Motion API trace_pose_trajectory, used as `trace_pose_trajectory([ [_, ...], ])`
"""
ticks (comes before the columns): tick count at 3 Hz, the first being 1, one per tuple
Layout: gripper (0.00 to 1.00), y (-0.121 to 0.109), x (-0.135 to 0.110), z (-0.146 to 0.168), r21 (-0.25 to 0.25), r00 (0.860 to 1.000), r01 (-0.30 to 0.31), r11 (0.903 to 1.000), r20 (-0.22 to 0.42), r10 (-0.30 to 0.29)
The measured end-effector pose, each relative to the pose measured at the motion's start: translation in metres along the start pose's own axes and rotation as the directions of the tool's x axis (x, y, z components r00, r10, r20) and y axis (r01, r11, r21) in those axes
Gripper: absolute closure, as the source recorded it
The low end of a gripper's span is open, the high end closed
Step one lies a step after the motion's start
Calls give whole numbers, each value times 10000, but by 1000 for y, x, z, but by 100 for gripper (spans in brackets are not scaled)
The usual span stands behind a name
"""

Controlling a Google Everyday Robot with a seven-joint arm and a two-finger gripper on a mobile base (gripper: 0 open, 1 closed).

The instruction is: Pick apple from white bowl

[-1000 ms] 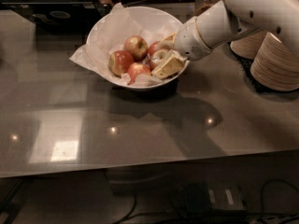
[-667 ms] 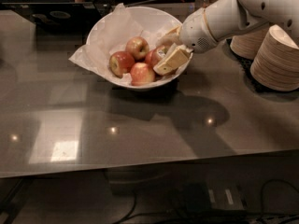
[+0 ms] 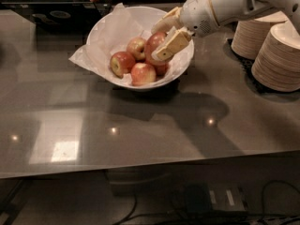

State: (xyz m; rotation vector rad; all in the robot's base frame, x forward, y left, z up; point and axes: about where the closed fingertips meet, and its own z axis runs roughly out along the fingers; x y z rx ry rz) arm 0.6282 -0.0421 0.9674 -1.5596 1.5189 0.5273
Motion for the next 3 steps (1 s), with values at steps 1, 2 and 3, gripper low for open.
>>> trace_pose_trajectory([
  [1,100,-9,-5,1,11,9997,45,10000,257,-45],
  [2,100,-18,-11,3,41,9991,195,9998,369,-197],
  [3,100,-26,-24,-1,176,9976,545,9984,422,-552],
])
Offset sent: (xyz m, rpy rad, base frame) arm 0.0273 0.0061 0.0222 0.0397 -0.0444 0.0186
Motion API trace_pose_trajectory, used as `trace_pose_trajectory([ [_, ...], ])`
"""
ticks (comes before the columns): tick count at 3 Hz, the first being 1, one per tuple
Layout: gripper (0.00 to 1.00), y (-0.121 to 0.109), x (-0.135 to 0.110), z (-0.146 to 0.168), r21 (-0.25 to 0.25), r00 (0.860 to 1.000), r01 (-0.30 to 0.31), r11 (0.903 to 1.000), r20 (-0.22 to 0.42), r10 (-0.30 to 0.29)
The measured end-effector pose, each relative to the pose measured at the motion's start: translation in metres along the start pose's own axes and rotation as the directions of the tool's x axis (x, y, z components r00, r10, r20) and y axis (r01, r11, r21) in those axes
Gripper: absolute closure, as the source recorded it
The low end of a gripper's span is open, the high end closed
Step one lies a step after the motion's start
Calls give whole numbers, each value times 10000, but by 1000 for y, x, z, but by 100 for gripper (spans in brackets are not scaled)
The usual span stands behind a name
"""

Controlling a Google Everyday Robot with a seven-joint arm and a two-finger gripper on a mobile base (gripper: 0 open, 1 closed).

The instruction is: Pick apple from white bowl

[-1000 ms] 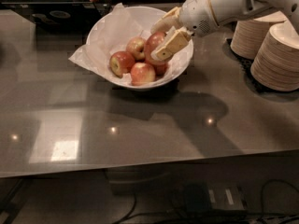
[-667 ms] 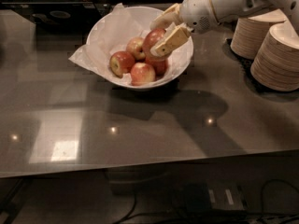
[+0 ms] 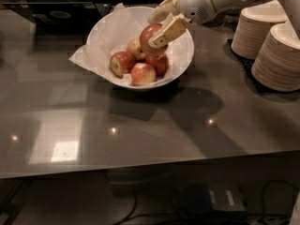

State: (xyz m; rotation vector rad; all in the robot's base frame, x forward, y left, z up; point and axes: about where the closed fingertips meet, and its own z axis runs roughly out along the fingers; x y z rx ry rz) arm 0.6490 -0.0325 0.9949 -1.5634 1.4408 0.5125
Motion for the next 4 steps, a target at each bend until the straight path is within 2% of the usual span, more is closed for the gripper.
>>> trace_pose_trajectory([
  [1,100,0,0,0,-2,10000,0,10000,-2,0],
  [3,100,-7,14,21,-269,9991,-15,9996,-424,4],
  [4,82,-7,14,21,-271,9991,-14,9996,-426,3],
])
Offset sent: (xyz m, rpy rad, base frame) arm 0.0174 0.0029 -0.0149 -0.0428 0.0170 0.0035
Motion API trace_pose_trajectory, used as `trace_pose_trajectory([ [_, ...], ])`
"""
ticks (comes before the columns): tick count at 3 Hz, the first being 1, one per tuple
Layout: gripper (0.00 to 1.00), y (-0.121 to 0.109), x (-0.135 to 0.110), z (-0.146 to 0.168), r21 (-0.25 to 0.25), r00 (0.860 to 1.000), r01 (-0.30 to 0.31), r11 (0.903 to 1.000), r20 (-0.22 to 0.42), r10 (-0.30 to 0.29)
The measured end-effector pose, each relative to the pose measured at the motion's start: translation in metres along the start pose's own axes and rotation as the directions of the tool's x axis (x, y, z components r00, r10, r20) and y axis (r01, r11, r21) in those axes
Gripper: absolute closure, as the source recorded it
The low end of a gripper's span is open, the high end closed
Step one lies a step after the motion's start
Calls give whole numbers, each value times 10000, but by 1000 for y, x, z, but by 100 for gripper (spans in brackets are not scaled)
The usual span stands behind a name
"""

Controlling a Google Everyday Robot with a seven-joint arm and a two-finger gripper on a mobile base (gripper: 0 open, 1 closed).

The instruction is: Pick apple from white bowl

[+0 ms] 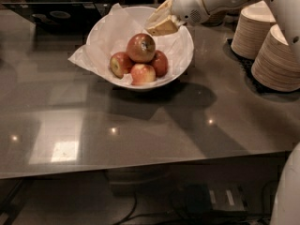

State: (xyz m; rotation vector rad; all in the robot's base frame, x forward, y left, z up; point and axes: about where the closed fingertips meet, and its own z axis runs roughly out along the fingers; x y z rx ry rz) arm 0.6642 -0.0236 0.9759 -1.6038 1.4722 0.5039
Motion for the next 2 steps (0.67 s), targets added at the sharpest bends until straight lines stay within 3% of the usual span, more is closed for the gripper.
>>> trace_pose_trajectory([
  [2,35,0,0,0,-2,10000,0,10000,0,0],
])
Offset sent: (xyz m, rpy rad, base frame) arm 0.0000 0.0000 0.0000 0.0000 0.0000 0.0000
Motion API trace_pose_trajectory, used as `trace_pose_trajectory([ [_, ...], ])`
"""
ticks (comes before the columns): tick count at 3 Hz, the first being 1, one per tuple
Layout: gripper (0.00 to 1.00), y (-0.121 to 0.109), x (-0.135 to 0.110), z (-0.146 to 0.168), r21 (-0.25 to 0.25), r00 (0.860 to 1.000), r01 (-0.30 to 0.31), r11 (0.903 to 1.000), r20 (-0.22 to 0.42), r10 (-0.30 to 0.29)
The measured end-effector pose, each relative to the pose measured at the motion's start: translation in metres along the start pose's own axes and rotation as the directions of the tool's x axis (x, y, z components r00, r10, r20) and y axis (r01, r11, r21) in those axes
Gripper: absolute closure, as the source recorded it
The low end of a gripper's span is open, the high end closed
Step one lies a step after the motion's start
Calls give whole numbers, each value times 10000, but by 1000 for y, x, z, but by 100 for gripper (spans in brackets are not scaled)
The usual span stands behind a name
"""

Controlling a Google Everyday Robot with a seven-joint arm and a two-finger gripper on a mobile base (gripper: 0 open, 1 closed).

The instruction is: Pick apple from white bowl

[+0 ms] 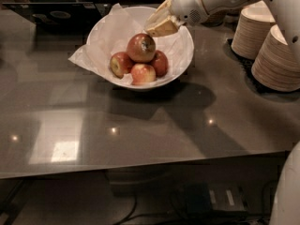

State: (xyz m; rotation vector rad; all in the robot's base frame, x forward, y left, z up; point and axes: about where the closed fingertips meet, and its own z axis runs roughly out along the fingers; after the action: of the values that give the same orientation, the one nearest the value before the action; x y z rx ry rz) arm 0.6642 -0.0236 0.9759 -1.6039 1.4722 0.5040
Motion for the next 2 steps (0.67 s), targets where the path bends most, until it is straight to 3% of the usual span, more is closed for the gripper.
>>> trace_pose_trajectory([
  [1,13,0,0,0,0,10000,0,10000,0,0],
  [2,0,-14,-19,-23,369,9987,450,9983,-253,-440],
])
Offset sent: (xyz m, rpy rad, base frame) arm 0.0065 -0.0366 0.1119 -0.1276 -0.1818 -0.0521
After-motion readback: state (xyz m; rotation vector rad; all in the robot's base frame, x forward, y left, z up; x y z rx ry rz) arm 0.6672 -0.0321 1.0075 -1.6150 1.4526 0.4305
